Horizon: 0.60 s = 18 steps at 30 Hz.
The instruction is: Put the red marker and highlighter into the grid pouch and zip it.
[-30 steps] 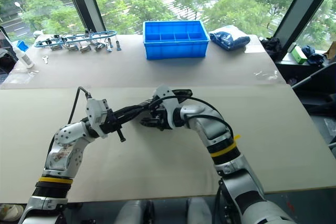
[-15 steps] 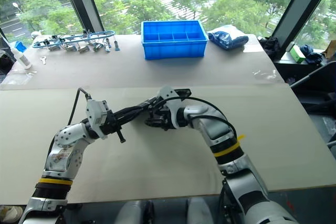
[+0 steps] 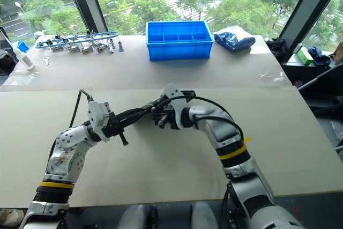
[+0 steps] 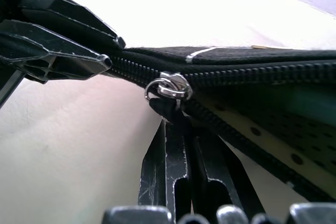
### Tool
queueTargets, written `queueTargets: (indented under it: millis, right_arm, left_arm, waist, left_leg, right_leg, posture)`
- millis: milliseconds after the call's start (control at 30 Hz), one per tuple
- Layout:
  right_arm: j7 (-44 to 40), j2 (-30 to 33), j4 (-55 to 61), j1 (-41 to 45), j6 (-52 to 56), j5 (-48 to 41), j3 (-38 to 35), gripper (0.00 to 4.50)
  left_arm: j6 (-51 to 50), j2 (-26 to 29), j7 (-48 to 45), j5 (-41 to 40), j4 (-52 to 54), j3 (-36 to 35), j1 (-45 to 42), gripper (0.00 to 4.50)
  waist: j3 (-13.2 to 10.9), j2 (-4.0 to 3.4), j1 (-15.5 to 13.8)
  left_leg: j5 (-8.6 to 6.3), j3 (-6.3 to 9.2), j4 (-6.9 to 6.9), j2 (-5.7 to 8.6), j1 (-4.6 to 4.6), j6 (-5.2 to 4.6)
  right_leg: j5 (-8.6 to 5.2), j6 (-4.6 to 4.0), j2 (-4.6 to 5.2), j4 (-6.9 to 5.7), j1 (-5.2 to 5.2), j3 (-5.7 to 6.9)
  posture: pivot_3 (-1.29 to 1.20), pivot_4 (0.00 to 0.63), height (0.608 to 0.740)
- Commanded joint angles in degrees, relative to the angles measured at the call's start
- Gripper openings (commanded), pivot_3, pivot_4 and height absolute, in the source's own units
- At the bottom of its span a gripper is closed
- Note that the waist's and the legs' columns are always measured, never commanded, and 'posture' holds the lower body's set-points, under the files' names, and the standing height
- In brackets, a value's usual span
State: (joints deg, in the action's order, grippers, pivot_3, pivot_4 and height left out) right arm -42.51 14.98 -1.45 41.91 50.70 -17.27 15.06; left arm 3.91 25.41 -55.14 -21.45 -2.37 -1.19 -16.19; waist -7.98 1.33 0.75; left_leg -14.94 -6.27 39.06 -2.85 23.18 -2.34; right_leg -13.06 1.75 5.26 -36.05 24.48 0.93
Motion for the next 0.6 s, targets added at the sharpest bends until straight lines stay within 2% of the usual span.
queueTargets:
  millis: [33,100,200,367,467,600]
  right_arm:
    - [-0.5,1.6,3.8,-0.2,0.6,-1.9,-2.8,0.04]
    - [-0.6,3.7,4.9,-0.4,1.3,-2.1,-3.5,0.04]
    - [-3.3,10.3,8.5,-2.4,2.2,-3.9,-6.4,0.04]
    - [-5.4,21.1,5.2,-4.4,-0.8,-2.9,-10.6,0.04]
    - [-6.3,24.4,3.2,-5.2,-2.6,-2.8,-11.8,0.04]
    - [-7.0,25.3,3.2,-6.0,-3.4,-3.8,-12.2,0.04]
  left_arm:
    - [1.7,0.0,-0.2,-0.2,0.3,-0.6,-0.9,0.0]
    - [1.8,0.0,-0.3,-0.2,0.3,-0.7,-0.8,0.0]
    - [2.1,0.2,-0.3,-0.1,0.2,-1.0,-0.6,0.0]
    - [2.4,0.4,-0.3,-0.1,0.2,-1.2,-0.4,0.0]
    - [2.4,0.5,-0.3,-0.2,0.2,-1.3,-0.4,0.0]
    - [2.4,0.4,-0.4,-0.2,0.1,-1.2,-0.4,0.0]
  waist:
    - [0.0,0.0,0.0]
    - [0.0,0.0,0.0]
    - [0.0,0.0,-0.3]
    - [0.0,0.01,-0.6]
    - [0.0,0.01,-0.4]
    - [0.0,0.01,0.0]
  left_leg:
    - [0.0,0.0,0.0,0.0,0.0,0.0]
    - [0.0,0.0,0.0,0.0,0.0,0.0]
    - [0.0,0.02,0.0,0.01,0.03,-0.01]
    - [-0.05,0.0,0.02,0.05,0.05,-0.08]
    - [-0.06,-0.01,-0.02,0.02,0.0,-0.1]
    - [-0.06,-0.02,-0.05,0.01,-0.01,-0.1]
  right_leg:
    - [0.0,0.0,0.0,0.0,0.0,0.0]
    - [0.0,0.0,0.0,0.01,0.0,0.0]
    - [0.0,0.0,0.03,0.05,0.0,0.03]
    - [0.04,0.07,0.06,0.16,-0.04,0.01]
    - [0.03,0.05,0.0,0.17,-0.04,-0.02]
    - [0.03,0.05,-0.02,0.16,-0.02,-0.07]
  posture:
    - [0.0,0.15,0.74]
    - [0.0,0.15,0.74]
    - [0.0,0.15,0.74]
    - [0.0,0.15,0.74]
    - [0.0,0.15,0.74]
    - [0.0,0.15,0.74]
